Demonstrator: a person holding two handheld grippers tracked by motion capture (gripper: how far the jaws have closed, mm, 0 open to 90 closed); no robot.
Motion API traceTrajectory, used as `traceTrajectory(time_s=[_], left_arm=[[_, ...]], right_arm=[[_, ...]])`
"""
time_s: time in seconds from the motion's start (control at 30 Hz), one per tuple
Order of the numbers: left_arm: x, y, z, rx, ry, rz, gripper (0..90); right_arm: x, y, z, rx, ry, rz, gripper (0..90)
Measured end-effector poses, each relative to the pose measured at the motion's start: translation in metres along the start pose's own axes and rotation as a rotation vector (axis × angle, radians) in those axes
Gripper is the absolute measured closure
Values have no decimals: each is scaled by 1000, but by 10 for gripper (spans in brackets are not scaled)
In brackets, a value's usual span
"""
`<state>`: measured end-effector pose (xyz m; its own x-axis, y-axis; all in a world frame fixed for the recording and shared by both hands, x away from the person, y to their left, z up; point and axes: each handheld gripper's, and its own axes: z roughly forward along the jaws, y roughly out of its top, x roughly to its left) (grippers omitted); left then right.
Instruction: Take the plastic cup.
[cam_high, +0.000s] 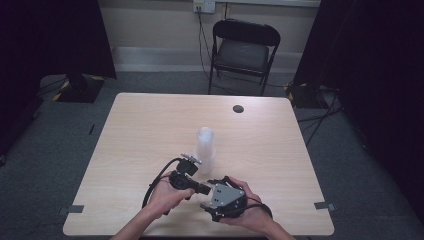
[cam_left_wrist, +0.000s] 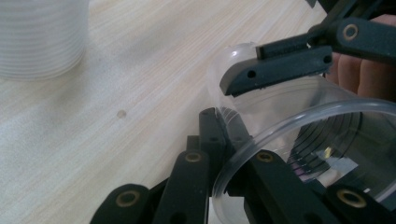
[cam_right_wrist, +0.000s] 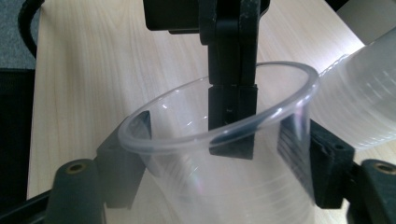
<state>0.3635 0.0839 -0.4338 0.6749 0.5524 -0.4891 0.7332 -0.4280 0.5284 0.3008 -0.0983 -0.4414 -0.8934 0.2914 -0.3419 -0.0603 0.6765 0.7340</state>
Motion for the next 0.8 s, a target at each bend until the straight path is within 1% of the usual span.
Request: traceTrajectory(time_s=[0.03,0.07,0.1,0.17,0.2,0.27,0.3,0.33,0.4,0.43,0.47,0.6,0.63,0.73,0.8], left_arm=[[0,0,0,-2,-2,8,885],[-1,0,-1,-6,9,13,882],[-2,-1,-1,-12,17,20,880],[-2,-1,-2,-21,16,27,876],[-2,-2,-2,-22,24,27,874],[-3,-3,-3,-34,27,19,862],[-2,-3,-4,-37,15,23,859],[-2,-3,-4,-43,13,21,856],[-2,-4,-5,-47,15,20,852],[-3,-4,-5,-51,28,18,848],[-3,-4,-5,-51,28,17,846],[-3,-4,-7,-60,23,25,843],[-3,-4,-7,-63,20,30,840],[-3,-4,-9,-76,12,27,829],[-3,-5,-10,-80,11,28,823]], right_arm=[[0,0,-1,-4,-7,-3,292],[0,0,-1,-5,-5,0,314],[0,0,-1,-8,-5,5,315],[-2,-1,-2,-18,-4,20,315],[-2,-1,-2,-21,0,27,315],[-3,-1,-2,-25,-1,32,316],[-3,-1,-2,-29,-1,36,317],[-3,-1,-2,-33,1,39,318],[-4,-1,-3,-38,3,48,320],[-4,-1,-3,-38,5,53,321],[-4,-1,-3,-38,6,56,321],[-5,-3,-4,-43,10,87,323],[-5,-3,-5,-42,15,90,324],[-6,-4,-5,-38,8,96,325],[-7,-5,-6,-36,5,109,325]])
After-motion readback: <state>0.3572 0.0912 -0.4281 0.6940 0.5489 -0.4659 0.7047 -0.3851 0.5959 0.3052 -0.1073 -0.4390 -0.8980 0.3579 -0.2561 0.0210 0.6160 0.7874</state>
